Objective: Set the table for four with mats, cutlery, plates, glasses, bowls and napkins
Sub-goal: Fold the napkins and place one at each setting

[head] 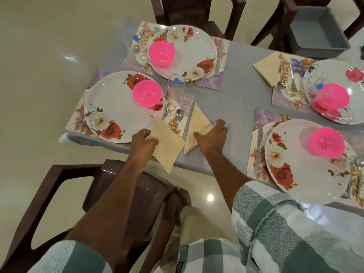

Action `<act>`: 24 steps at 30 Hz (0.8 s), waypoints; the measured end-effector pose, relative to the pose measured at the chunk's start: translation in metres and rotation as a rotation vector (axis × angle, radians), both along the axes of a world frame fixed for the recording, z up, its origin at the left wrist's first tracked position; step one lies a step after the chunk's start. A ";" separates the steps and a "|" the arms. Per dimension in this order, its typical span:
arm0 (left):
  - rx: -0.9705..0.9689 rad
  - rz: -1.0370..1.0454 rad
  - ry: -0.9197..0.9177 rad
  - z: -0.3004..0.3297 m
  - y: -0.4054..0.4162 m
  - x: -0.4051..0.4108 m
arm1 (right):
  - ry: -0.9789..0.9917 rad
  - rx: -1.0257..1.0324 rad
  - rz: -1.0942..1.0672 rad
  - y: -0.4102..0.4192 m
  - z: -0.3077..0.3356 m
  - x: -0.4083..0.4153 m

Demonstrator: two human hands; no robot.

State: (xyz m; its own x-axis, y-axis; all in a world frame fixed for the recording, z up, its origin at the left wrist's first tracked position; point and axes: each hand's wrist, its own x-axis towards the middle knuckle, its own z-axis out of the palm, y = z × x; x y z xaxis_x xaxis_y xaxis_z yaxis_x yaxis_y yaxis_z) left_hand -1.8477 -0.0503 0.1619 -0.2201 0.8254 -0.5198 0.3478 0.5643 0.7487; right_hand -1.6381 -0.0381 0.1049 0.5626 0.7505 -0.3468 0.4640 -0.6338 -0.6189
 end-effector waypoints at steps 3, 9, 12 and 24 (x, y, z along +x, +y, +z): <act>0.002 0.012 0.007 -0.002 0.002 -0.002 | -0.321 0.117 0.294 0.003 0.001 0.009; 0.011 0.002 -0.018 -0.002 0.001 0.006 | -0.308 -0.052 0.560 0.008 -0.008 0.011; 0.008 -0.013 -0.002 0.001 0.001 0.007 | -0.215 -0.046 0.561 0.009 -0.011 0.004; 0.004 -0.016 -0.025 0.017 -0.018 -0.002 | -0.449 -0.197 0.778 0.004 -0.016 -0.002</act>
